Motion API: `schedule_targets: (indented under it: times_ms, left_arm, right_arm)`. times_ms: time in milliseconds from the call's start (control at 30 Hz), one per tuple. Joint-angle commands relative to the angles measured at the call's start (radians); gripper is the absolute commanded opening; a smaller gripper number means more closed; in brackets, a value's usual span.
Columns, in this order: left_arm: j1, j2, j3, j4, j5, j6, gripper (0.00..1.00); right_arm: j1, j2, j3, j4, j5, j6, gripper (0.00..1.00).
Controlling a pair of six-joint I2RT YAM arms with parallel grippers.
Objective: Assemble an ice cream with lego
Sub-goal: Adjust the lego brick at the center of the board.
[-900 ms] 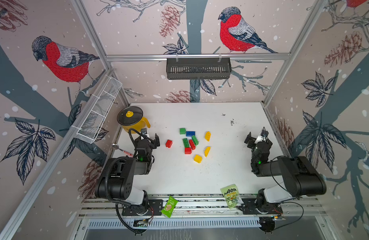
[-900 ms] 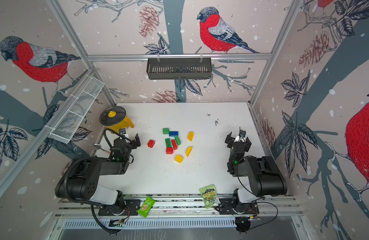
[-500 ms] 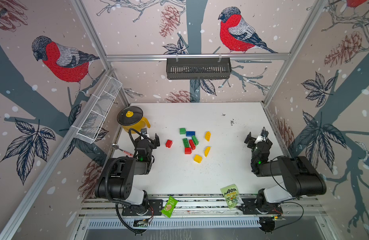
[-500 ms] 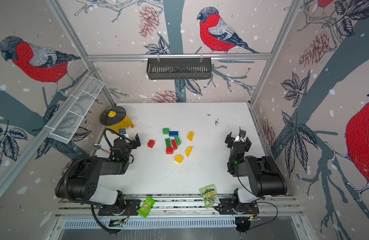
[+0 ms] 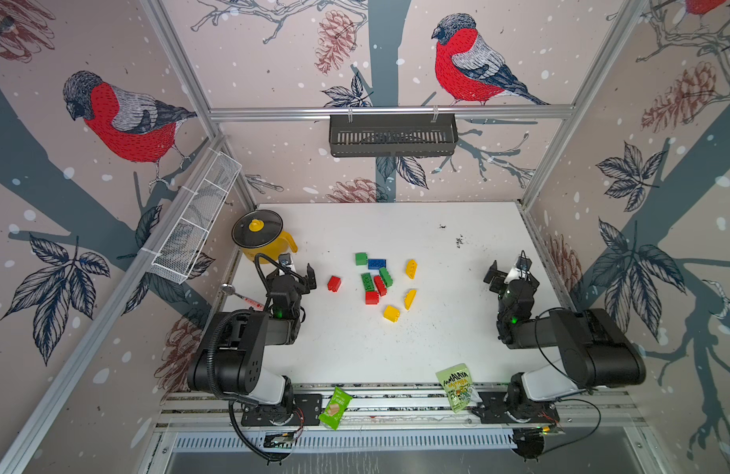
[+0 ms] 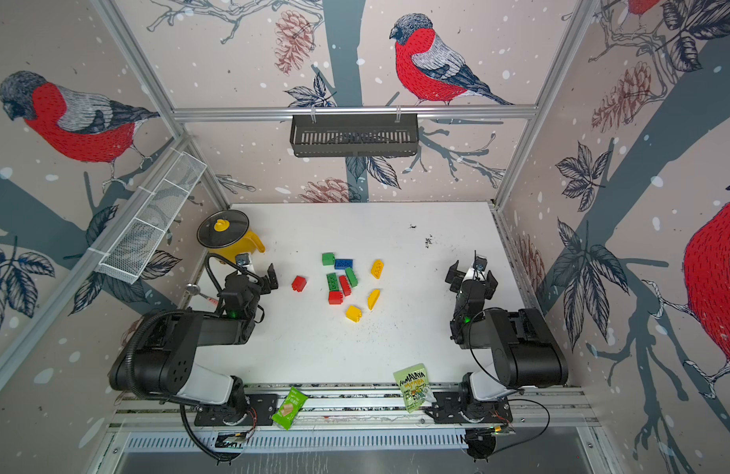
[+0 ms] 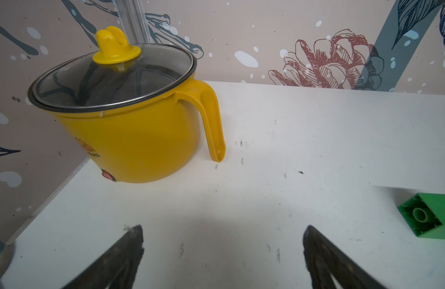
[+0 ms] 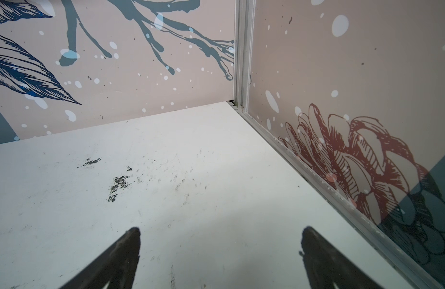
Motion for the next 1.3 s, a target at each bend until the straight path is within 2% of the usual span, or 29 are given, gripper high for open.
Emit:
schedule_targets:
  times_ms: [0, 67, 133, 167, 233, 300, 333, 400, 467, 600, 700, 833, 933, 1067, 1267]
  left_arm:
    - [0.004, -0.004, 0.005, 0.060, 0.009, 0.006, 0.98]
    - [0.005, -0.005, 0.003, 0.063, 0.007, 0.005, 0.98]
    - [0.005, -0.006, 0.002, 0.064, 0.007, 0.005, 0.97]
    - [0.005, -0.009, 0.000, 0.077, 0.003, 0.019, 0.97]
    - [0.004, -0.048, 0.014, 0.058, 0.003, 0.043, 0.97]
    - [0.003, -0.127, 0.088, -0.174, -0.008, 0.024, 0.97]
    - [0.004, -0.169, 0.147, -0.319, -0.020, -0.042, 0.97]
    - [0.003, -0.224, 0.219, -0.490, 0.000, -0.116, 0.97]
    - [-0.005, -0.280, 0.269, -0.617, 0.036, -0.175, 0.97]
    - [-0.035, -0.365, 0.359, -0.884, 0.091, -0.306, 0.97]
    - [-0.057, -0.407, 0.367, -0.963, 0.186, -0.324, 0.97]
    - [-0.064, -0.451, 0.357, -1.038, 0.216, -0.368, 0.97]
    - [-0.065, -0.485, 0.346, -1.046, 0.201, -0.392, 0.97]
    - [-0.058, -0.549, 0.355, -1.062, 0.176, -0.401, 0.97]
    - [-0.045, -0.604, 0.384, -1.114, 0.171, -0.398, 0.97]
  right_arm:
    - [-0.001, -0.006, -0.001, 0.031, -0.013, -0.011, 0.99]
    - [0.002, -0.030, 0.034, -0.030, 0.004, -0.024, 0.99]
    - [0.002, -0.091, 0.143, -0.290, 0.003, -0.006, 0.99]
    - [0.006, -0.107, 0.179, -0.354, -0.001, -0.016, 0.99]
    - [0.031, -0.148, 0.198, -0.385, 0.013, -0.034, 0.99]
    - [0.057, -0.185, 0.226, -0.450, -0.038, -0.061, 0.99]
    - [0.080, -0.196, 0.265, -0.533, -0.053, -0.065, 0.99]
    - [0.151, -0.207, 0.357, -0.719, -0.060, -0.065, 1.00]
    - [0.236, -0.205, 0.439, -0.873, -0.087, -0.072, 0.99]
    - [0.397, -0.141, 0.618, -1.166, -0.242, -0.050, 0.92]
    - [0.495, -0.047, 0.743, -1.309, -0.365, -0.015, 0.83]
    - [0.650, 0.088, 0.809, -1.320, -0.457, -0.071, 0.77]
    - [0.724, 0.206, 0.872, -1.325, -0.539, -0.176, 0.71]
    - [0.739, 0.276, 0.892, -1.246, -0.649, -0.284, 0.70]
    - [0.734, 0.365, 0.995, -1.269, -0.684, -0.377, 0.69]
